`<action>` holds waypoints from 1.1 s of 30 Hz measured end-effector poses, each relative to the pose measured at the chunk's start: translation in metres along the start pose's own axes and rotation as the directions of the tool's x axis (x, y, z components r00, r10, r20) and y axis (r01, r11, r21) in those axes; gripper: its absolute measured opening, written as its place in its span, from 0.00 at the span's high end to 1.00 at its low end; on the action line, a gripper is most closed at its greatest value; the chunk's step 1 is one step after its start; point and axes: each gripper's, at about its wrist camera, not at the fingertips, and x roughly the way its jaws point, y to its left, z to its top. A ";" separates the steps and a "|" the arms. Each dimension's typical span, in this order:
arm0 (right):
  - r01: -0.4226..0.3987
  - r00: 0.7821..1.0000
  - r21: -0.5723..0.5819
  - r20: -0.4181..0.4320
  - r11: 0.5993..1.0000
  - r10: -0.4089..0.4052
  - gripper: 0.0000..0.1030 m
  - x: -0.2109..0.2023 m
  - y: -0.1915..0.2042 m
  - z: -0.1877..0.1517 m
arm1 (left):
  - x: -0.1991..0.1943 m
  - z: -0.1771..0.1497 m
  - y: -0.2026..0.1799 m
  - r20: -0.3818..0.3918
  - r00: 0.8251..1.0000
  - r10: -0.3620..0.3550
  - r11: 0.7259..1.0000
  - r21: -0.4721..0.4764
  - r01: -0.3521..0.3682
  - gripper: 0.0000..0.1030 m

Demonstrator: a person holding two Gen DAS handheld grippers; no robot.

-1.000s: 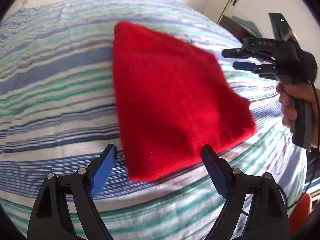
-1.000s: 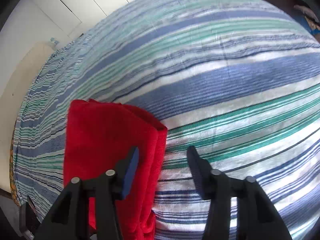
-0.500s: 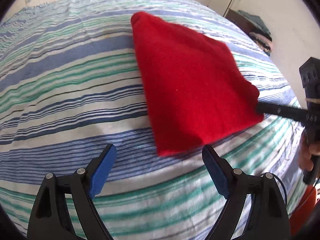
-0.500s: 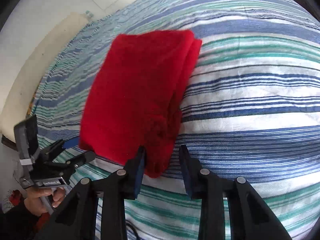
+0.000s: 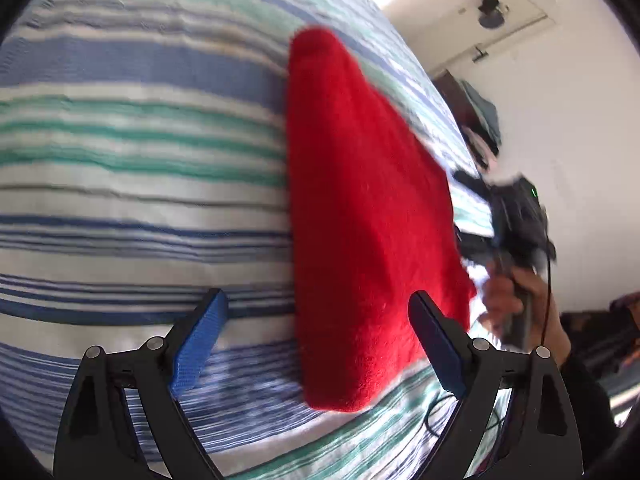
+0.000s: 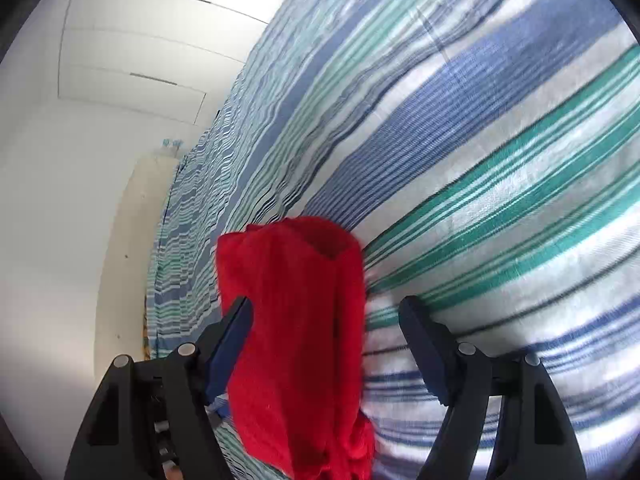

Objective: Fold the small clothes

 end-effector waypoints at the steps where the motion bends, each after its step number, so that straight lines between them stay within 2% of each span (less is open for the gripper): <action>1: -0.009 1.000 0.005 -0.014 1.000 0.010 0.26 0.009 -0.006 0.004 | 0.006 -0.002 -0.001 0.001 1.000 0.004 1.000 0.012 -0.004 0.10; 3: -0.032 0.999 0.005 -0.028 0.999 0.032 0.26 0.021 -0.008 0.012 | 0.011 -0.003 -0.005 0.024 1.000 0.009 1.000 0.025 -0.009 0.10; 5: -0.101 0.994 0.031 -0.039 0.994 0.103 0.27 0.027 -0.008 0.021 | 0.013 -0.002 -0.009 0.021 0.999 -0.035 0.999 0.013 0.035 0.11; 6: -0.138 0.989 0.043 -0.057 0.990 0.140 0.37 0.031 -0.007 0.023 | 0.014 -0.002 -0.010 0.011 0.998 -0.063 0.998 0.015 0.063 0.18; 7: -0.148 0.986 0.038 -0.078 0.988 0.151 0.47 0.035 -0.004 0.026 | 0.015 -0.003 -0.013 -0.009 0.997 -0.077 0.997 0.028 0.077 0.32; 8: -0.083 0.993 0.014 -0.084 0.996 0.084 0.76 0.039 -0.001 0.027 | 0.018 -0.005 -0.017 -0.040 0.998 -0.053 0.997 0.054 0.056 0.64; 9: -0.030 0.996 0.000 -0.084 1.000 0.030 0.89 0.034 0.000 0.019 | 0.018 -0.007 -0.019 -0.051 0.998 -0.031 0.997 0.073 0.035 0.68; 11: -0.015 0.998 -0.019 -0.060 1.000 0.014 0.89 0.028 0.004 0.019 | 0.009 -0.010 -0.026 -0.028 0.999 -0.021 0.995 0.102 0.024 0.74; 14: 0.012 1.000 -0.137 -0.027 0.990 -0.016 0.90 0.016 0.028 0.011 | -0.010 -0.010 -0.038 0.017 1.000 -0.010 0.993 0.116 0.008 0.76; 18: 0.033 0.999 -0.297 0.002 0.954 -0.034 0.90 -0.009 0.074 0.001 | -0.049 -0.018 -0.063 0.079 0.997 -0.006 0.986 0.165 -0.007 0.76; 25: -0.029 0.998 -0.458 0.039 0.888 0.053 0.90 -0.049 0.155 -0.007 | -0.120 -0.024 -0.096 0.205 0.978 -0.035 0.977 0.214 -0.010 0.76; 26: -0.042 0.997 -0.473 0.040 0.880 0.069 0.90 -0.056 0.163 -0.008 | -0.125 -0.023 -0.099 0.212 0.977 -0.036 0.978 0.207 -0.009 0.75; 28: -0.040 0.997 -0.489 0.044 0.872 0.070 0.90 -0.057 0.178 -0.009 | -0.119 -0.022 -0.098 0.199 0.980 -0.016 0.985 0.173 -0.019 0.64; 29: -0.019 0.998 -0.488 0.048 0.873 0.049 0.89 -0.051 0.186 -0.012 | -0.107 -0.020 -0.095 0.174 0.984 0.032 0.987 0.149 -0.058 0.44; 30: 0.022 0.998 -0.479 0.059 0.878 0.007 0.82 -0.049 0.185 -0.010 | -0.098 -0.020 -0.092 0.158 0.983 0.095 0.983 0.139 -0.118 0.22; 31: 0.090 0.995 -0.470 0.084 0.878 -0.056 0.73 -0.044 0.184 -0.009 | -0.087 -0.022 -0.088 0.157 0.971 0.182 0.969 0.139 -0.204 0.19; 32: 0.169 0.985 -0.470 0.120 0.866 -0.127 0.39 -0.044 0.180 -0.009 | -0.079 -0.023 -0.084 0.161 0.953 0.256 0.949 0.146 -0.279 0.20; 33: 0.262 0.964 -0.469 0.166 0.843 -0.207 0.16 -0.048 0.176 -0.011 | -0.075 -0.028 -0.082 0.157 0.938 0.308 0.931 0.152 -0.331 0.20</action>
